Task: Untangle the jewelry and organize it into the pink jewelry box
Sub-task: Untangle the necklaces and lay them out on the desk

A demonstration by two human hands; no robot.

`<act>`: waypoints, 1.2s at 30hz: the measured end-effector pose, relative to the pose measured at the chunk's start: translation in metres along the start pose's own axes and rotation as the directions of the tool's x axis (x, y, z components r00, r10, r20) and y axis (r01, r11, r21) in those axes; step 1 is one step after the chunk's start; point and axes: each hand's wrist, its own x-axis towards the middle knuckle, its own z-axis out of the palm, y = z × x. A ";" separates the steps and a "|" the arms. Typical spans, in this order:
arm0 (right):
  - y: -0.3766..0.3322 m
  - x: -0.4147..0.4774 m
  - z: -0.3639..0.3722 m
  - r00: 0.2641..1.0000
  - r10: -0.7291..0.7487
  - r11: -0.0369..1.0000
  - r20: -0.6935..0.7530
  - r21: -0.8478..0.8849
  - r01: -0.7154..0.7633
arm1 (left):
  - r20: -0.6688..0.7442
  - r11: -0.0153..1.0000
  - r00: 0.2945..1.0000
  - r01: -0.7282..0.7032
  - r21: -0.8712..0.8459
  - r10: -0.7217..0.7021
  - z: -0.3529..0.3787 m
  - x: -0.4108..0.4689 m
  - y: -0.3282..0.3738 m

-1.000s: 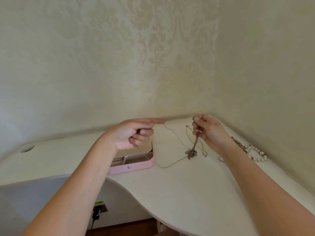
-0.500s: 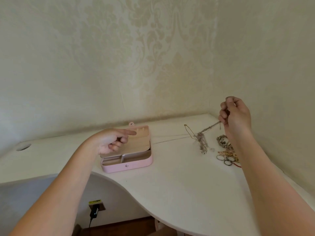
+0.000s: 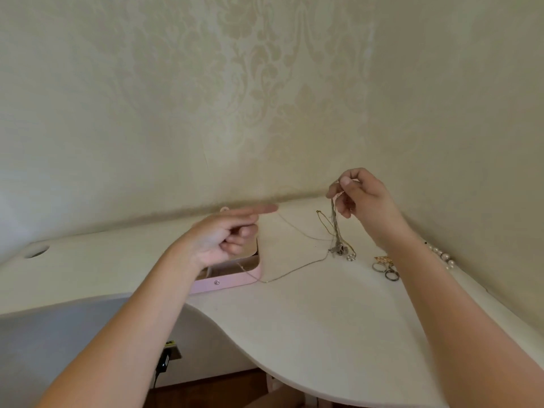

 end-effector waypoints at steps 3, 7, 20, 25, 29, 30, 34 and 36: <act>-0.007 -0.001 0.000 0.999 0.022 0.994 0.046 0.106 -0.027 | 0.086 0.988 0.996 0.021 -0.151 -0.008 0.024 0.009 -0.016; -0.022 0.004 0.003 0.995 0.000 0.988 0.096 0.155 -0.015 | 0.073 0.964 0.995 0.080 -0.254 -0.063 0.049 0.016 -0.044; -0.108 0.032 0.027 0.984 -0.149 0.936 0.096 0.335 0.109 | -0.162 0.917 0.974 0.204 0.344 -0.155 0.082 0.024 -0.074; -0.111 0.044 0.020 0.988 -0.132 0.972 -0.084 0.184 0.145 | -0.198 0.824 0.973 0.206 0.528 -0.116 0.075 0.010 -0.077; -0.112 0.055 -0.001 0.970 -0.096 0.977 -0.222 0.167 0.135 | -0.218 0.763 0.974 0.181 0.620 -0.053 0.061 -0.014 -0.076; -0.112 0.057 -0.006 0.967 -0.087 0.976 -0.239 0.175 0.131 | -0.217 0.757 0.976 0.168 0.632 -0.035 0.057 -0.020 -0.076; -0.112 0.060 -0.018 0.972 -0.045 0.980 -0.232 0.177 0.088 | -0.218 0.685 0.976 0.170 0.709 -0.017 0.043 -0.034 -0.080; -0.110 0.061 -0.021 0.976 -0.033 0.983 -0.215 0.172 0.071 | -0.215 0.676 0.976 0.185 0.713 -0.041 0.040 -0.036 -0.081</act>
